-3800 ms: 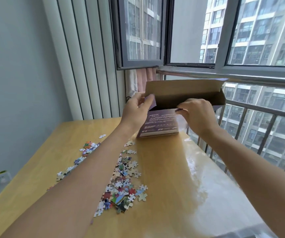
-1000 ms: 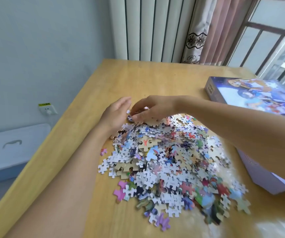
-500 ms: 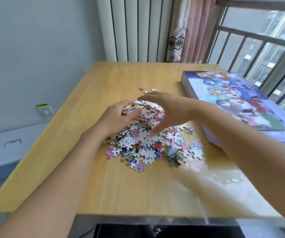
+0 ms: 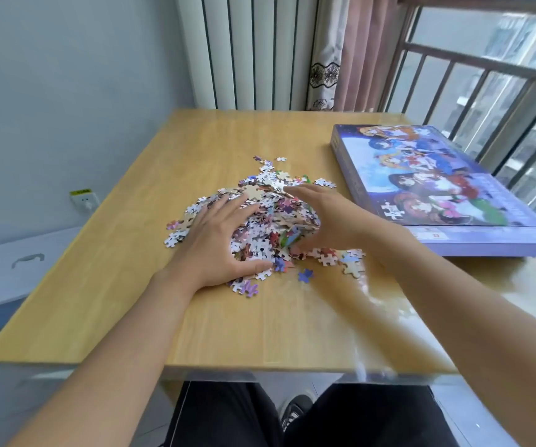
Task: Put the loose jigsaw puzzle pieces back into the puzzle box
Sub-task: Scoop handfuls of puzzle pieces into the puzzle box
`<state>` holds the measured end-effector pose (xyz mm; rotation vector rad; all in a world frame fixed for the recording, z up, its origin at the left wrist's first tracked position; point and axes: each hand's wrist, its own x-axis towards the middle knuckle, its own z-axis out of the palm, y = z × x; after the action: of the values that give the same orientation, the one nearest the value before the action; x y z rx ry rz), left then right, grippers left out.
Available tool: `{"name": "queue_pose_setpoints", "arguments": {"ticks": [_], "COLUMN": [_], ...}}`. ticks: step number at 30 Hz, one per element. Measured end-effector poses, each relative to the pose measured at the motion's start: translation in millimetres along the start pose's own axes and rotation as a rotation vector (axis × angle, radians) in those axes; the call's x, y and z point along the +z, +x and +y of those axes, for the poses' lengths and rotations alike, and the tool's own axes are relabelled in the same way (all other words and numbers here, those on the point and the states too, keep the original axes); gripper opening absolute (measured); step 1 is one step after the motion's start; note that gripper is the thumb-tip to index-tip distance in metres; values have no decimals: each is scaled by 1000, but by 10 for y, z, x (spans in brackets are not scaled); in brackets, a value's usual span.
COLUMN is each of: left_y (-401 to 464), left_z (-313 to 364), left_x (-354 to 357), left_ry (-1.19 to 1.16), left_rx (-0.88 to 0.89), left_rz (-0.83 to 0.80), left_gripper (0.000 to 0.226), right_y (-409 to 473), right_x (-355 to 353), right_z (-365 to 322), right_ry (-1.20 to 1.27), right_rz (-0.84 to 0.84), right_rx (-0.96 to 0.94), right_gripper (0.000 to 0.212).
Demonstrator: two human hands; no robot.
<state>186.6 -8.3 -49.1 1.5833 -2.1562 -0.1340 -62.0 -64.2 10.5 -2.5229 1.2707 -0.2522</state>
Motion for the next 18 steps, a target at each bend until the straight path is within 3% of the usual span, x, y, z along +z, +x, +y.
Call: {"name": "queue_pose_setpoints", "arguments": {"ticks": [4, 7, 11, 14, 18], "left_y": [-23, -6, 4, 15, 22], "left_z": [-23, -41, -53, -36, 0], "left_x": [20, 22, 21, 17, 8], "left_ry": [-125, -178, -200, -214, -224], "left_rx": [-21, -26, -47, -59, -64], "left_rz": [125, 181, 180, 180, 170], "left_gripper": [94, 86, 81, 78, 75], "right_y": [120, 113, 32, 18, 104], "right_x": [80, 123, 126, 200, 323], "right_z": [-85, -101, -44, 3, -1], "right_ry": [128, 254, 255, 169, 125], "right_rz": [172, 206, 82, -22, 22], "right_rx": [-27, -71, -135, -71, -24], "right_gripper": [92, 84, 99, 117, 114]}}
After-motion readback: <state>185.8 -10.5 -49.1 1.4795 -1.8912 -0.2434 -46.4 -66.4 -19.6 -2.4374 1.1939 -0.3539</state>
